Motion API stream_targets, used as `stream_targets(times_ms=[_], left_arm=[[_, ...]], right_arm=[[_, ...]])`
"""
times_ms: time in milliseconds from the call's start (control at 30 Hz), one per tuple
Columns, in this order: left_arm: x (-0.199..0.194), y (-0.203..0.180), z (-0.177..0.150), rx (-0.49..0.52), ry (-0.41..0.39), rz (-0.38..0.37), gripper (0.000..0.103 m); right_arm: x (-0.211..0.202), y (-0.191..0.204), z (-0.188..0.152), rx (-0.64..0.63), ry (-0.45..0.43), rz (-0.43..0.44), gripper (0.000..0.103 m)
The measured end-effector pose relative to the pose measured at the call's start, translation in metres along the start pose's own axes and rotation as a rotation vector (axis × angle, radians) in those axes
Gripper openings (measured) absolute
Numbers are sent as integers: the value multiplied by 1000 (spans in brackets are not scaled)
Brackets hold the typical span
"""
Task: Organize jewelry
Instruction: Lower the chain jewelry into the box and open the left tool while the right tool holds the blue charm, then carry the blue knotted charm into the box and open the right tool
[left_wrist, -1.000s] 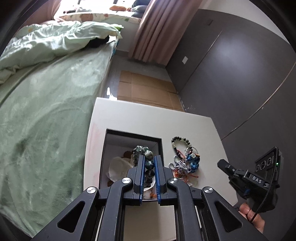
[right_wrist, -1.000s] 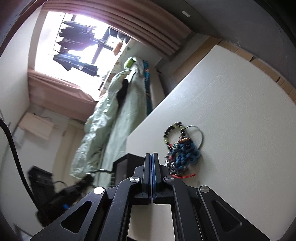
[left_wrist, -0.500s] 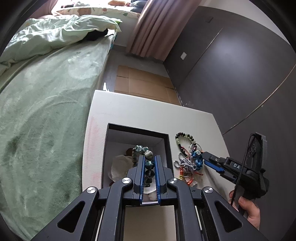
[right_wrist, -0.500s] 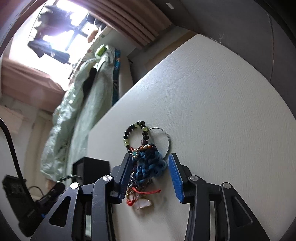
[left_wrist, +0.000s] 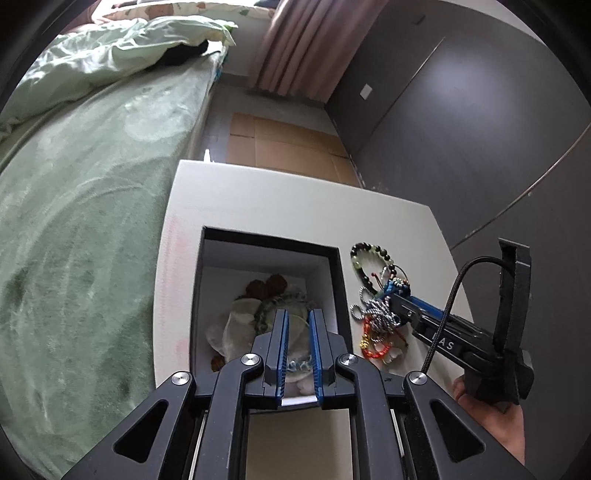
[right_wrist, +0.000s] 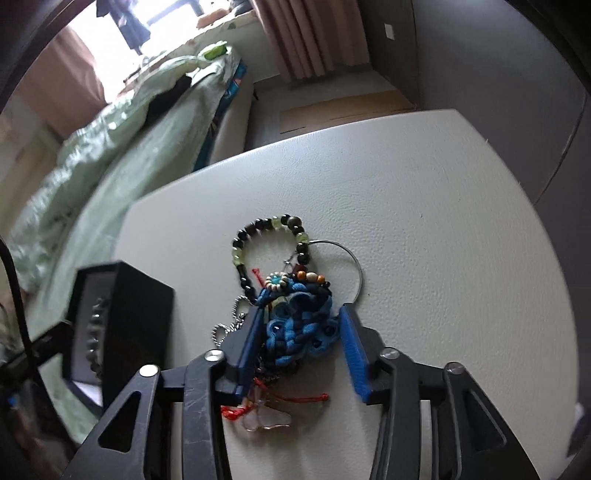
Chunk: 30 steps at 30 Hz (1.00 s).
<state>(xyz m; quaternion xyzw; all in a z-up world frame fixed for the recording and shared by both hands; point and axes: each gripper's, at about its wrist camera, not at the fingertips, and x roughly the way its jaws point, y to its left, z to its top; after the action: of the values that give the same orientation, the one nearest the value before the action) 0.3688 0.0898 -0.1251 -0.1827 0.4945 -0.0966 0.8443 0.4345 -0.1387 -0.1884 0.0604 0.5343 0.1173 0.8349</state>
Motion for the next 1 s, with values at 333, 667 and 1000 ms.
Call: stream_targets(times_ms=[333, 667, 1000], left_arm=[[-28, 2, -8, -1, -71, -8, 67], [-47, 9, -13, -20, -101, -22, 67], [-62, 16, -16, -21, -131, -63, 67]], right_arm=[[-22, -13, -7, 101, -33, 62, 11], [-60, -19, -17, 151, -135, 152, 11], [-93, -11, -22, 182, -229, 429, 11]])
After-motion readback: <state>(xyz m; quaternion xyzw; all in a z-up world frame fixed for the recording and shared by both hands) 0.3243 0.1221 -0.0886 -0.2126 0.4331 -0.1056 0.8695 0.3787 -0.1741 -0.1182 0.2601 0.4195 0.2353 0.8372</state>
